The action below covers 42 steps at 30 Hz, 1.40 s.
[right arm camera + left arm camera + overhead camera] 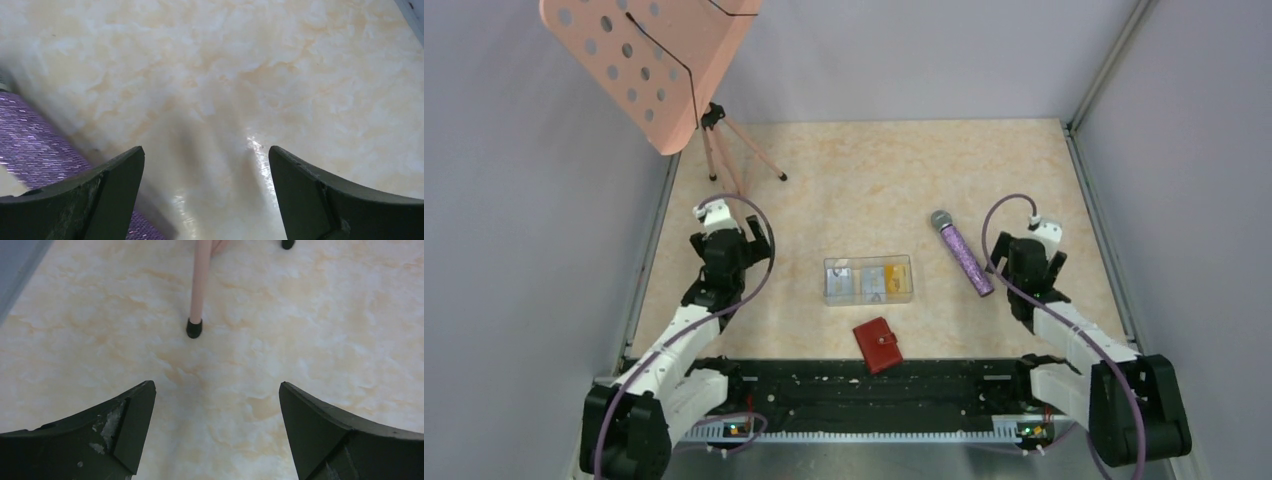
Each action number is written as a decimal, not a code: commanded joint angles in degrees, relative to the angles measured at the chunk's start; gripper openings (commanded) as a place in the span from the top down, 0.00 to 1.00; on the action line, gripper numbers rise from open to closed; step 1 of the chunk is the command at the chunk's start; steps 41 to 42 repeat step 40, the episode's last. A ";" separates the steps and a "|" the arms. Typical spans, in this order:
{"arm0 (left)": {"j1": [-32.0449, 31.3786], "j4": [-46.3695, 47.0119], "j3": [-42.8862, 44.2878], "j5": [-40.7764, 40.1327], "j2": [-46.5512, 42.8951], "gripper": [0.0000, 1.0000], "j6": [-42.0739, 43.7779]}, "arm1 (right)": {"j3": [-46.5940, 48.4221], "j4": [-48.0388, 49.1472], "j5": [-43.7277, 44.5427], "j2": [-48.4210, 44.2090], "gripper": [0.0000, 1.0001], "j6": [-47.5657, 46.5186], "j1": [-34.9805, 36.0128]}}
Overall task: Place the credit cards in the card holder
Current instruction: Reset both arms
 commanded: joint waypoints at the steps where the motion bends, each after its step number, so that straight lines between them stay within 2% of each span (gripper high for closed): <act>1: 0.36 23.34 -7.50 -8.93 3.09 0.01 12.36 | -10.40 29.66 6.70 0.65 0.06 -7.98 -0.32; 7: 0.36 58.14 -18.55 -8.86 15.32 0.01 17.89 | -13.00 46.04 0.61 4.95 0.04 -14.48 -0.49; 8: 0.36 60.08 -18.48 -8.26 16.70 0.01 18.82 | -12.86 48.35 0.17 6.13 0.04 -15.45 -0.55; 11: 0.45 55.20 -13.01 -8.57 20.71 0.01 21.89 | -13.02 55.60 -1.31 10.06 0.02 -17.55 -0.69; 12: 0.45 56.20 -12.58 -7.51 22.62 0.01 25.41 | -12.71 57.66 -2.36 12.18 0.02 -18.20 -0.79; 14: 0.85 63.14 -14.83 -5.83 25.01 0.01 28.27 | -13.20 63.51 -3.95 17.35 0.01 -19.87 -0.99; 16: 3.97 72.73 -17.75 -4.44 28.12 0.01 25.97 | -15.15 76.57 -3.03 25.45 0.01 -19.95 -1.71; 17: 5.41 75.07 -19.04 -3.34 28.56 0.01 24.34 | -14.97 77.75 -2.99 25.69 0.01 -21.32 -1.63; 18: 6.78 75.75 -20.07 -0.28 29.14 0.01 22.73 | -13.89 71.50 -3.98 23.72 0.01 -20.83 -1.65; 19: 7.54 77.91 -20.16 -0.19 30.59 0.01 22.76 | -13.61 70.16 -4.08 23.46 0.01 -20.71 -1.78; 21: 7.99 77.05 -17.09 -1.43 32.76 0.01 22.77 | -14.12 74.48 -3.68 25.26 0.01 -21.01 -1.78; 23: 9.24 66.54 -13.21 -1.91 31.96 0.01 19.49 | -13.44 71.08 -3.91 24.27 0.01 -20.76 -1.81; 24: 10.48 65.28 -12.74 -1.18 31.48 0.01 18.44 | -13.95 72.84 -3.65 24.82 0.01 -20.84 -1.81; 42: 10.52 66.55 -13.02 -1.12 31.72 0.01 18.68 | -13.91 73.03 -3.72 24.74 0.01 -20.75 -1.81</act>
